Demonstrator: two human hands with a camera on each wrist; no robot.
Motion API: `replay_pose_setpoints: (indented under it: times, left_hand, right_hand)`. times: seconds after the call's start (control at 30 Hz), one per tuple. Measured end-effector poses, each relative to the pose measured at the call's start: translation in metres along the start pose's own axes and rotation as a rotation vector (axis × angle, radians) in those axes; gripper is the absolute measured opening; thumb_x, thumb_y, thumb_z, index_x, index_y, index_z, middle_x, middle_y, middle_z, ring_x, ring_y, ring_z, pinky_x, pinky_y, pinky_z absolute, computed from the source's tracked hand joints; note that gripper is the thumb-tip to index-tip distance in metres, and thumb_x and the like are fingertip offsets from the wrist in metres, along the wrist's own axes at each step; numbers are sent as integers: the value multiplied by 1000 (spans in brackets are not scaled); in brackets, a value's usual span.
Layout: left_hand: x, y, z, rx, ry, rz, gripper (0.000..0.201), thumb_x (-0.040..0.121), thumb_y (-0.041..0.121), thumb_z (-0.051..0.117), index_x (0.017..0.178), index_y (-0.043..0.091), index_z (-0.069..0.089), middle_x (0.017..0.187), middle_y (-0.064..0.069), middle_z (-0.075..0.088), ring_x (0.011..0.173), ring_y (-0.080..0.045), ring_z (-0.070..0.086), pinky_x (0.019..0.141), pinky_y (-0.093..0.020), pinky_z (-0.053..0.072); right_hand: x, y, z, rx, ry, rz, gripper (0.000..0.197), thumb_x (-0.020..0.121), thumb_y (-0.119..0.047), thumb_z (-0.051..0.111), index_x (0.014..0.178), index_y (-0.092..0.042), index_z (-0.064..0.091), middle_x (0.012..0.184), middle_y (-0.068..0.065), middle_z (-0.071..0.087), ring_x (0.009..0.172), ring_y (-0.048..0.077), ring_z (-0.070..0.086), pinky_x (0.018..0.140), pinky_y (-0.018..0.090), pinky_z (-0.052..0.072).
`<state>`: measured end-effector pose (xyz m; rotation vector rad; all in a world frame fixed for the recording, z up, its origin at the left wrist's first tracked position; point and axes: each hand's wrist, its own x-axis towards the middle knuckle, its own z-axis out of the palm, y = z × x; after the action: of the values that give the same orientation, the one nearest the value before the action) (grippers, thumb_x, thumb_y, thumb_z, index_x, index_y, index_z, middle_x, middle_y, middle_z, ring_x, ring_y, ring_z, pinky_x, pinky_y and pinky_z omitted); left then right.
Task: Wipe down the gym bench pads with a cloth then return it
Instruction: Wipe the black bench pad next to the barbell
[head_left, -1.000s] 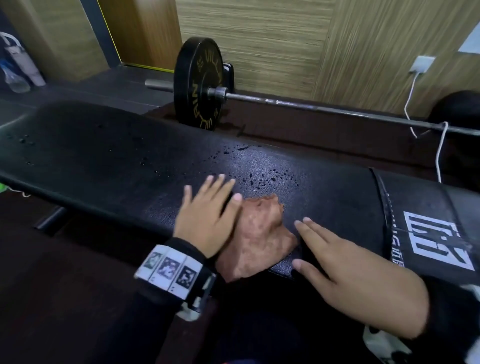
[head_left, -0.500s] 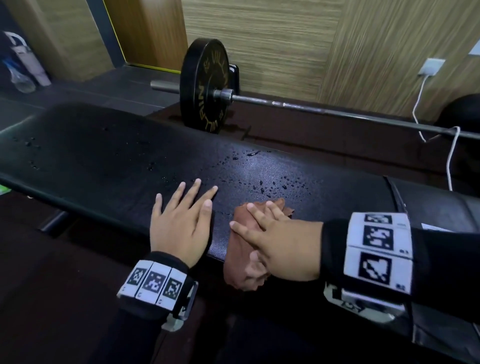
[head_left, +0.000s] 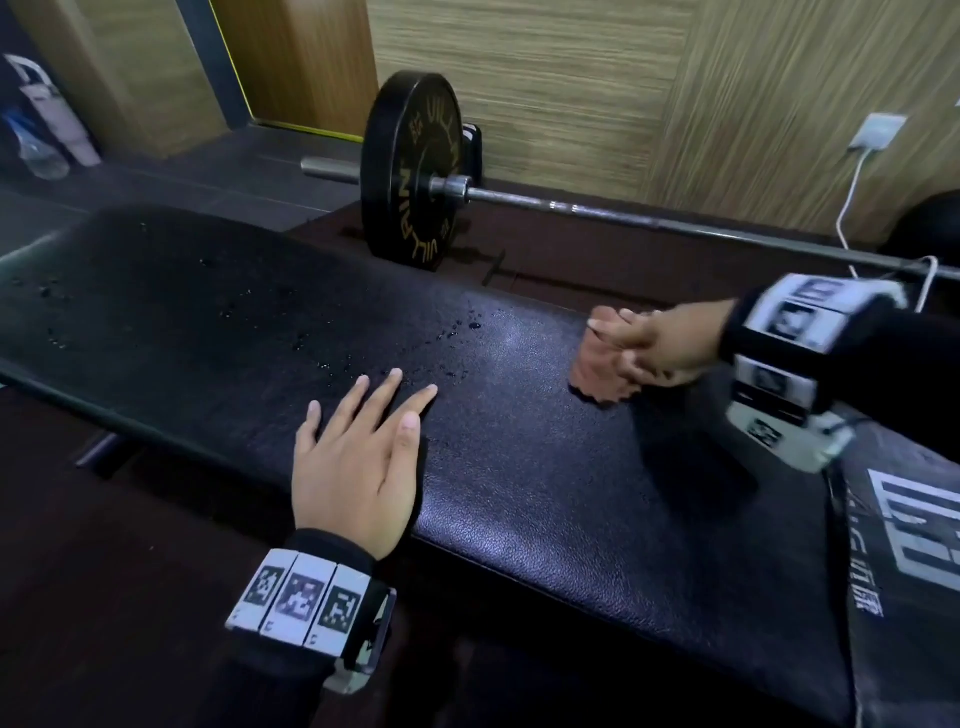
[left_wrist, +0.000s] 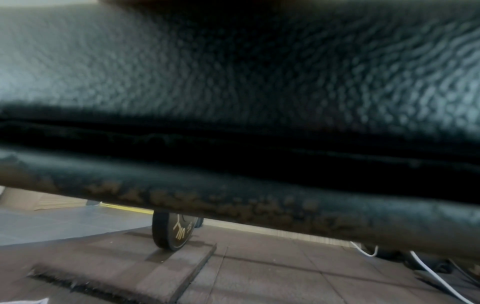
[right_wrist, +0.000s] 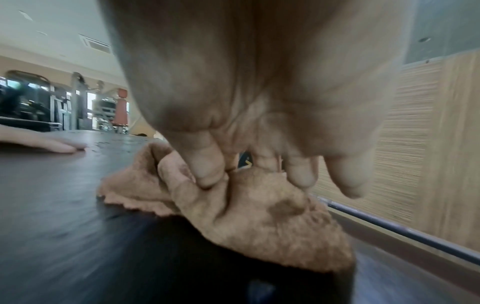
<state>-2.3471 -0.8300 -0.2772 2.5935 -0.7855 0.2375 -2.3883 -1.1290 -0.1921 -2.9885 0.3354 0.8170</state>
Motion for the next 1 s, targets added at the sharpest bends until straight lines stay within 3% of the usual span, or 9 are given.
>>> replay_pose_setpoints:
  times: [0.13, 0.2, 0.3, 0.43, 0.53, 0.63, 0.8, 0.9, 1.0]
  left_hand:
    - [1, 3, 0, 22, -7, -10, 57, 95, 50, 3, 134, 48, 44, 148, 19, 35, 142, -6, 21, 115, -45, 10]
    - [1, 4, 0, 25, -8, -13, 57, 94, 51, 4, 134, 48, 44, 148, 19, 35, 142, -6, 21, 115, -45, 10]
    - [0, 4, -1, 28, -8, -7, 56, 95, 50, 5, 134, 47, 44, 148, 19, 35, 142, -7, 22, 115, -46, 11]
    - [0, 3, -2, 29, -6, -4, 55, 96, 48, 6, 135, 47, 44, 148, 18, 36, 142, -7, 23, 115, -46, 12]
    - [-1, 3, -2, 30, -8, -1, 55, 96, 48, 5, 135, 48, 43, 149, 18, 35, 142, -7, 22, 116, -45, 12]
    - [-1, 2, -1, 30, -6, -3, 56, 95, 49, 3, 135, 48, 43, 149, 19, 35, 142, -6, 21, 116, -44, 10]
    - [1, 4, 1, 31, 2, -22, 54, 94, 52, 9, 132, 48, 47, 147, 19, 38, 141, -7, 23, 115, -45, 11]
    - [2, 5, 2, 54, -8, -31, 50, 93, 53, 15, 131, 48, 47, 147, 18, 38, 141, -8, 25, 114, -47, 13]
    - [3, 3, 1, 73, -39, -23, 50, 91, 54, 17, 133, 48, 44, 149, 18, 35, 142, -9, 23, 114, -47, 12]
  right_hand:
    - [-56, -9, 30, -115, -126, 53, 63, 99, -36, 29, 148, -29, -10, 155, 20, -12, 142, 41, -6, 117, 41, 2]
    - [-73, -40, 34, 27, -213, 39, 68, 96, -49, 29, 147, -32, -14, 152, 16, -24, 138, 42, -21, 115, 47, -8]
    - [-66, -86, 39, -6, -150, 14, 86, 85, -73, 23, 147, -27, -15, 150, 15, -27, 137, 44, -22, 113, 50, -10]
    - [-20, -112, 28, -80, 34, -33, 80, 94, -53, 39, 149, -15, -6, 155, 19, -15, 139, 45, -12, 114, 56, -2]
    - [8, -84, 7, -18, 150, -95, 66, 96, -30, 46, 147, -4, 14, 154, 19, 7, 141, 38, 5, 112, 51, 6]
    - [15, -37, -1, 11, 162, 45, 58, 98, -28, 43, 145, -3, 21, 153, 19, 15, 140, 36, 14, 112, 46, 14]
    - [-12, -4, 35, -93, 55, 263, 63, 101, -36, 27, 149, -11, -6, 153, 27, -3, 140, 45, 6, 115, 46, 8]
    - [-29, -31, 53, -28, -38, 215, 66, 100, -39, 26, 147, -16, -14, 149, 30, -19, 134, 57, -11, 113, 55, -4]
    - [-27, -64, 48, -26, -28, 117, 66, 100, -43, 25, 148, -18, -12, 150, 29, -19, 135, 54, -13, 111, 53, -8]
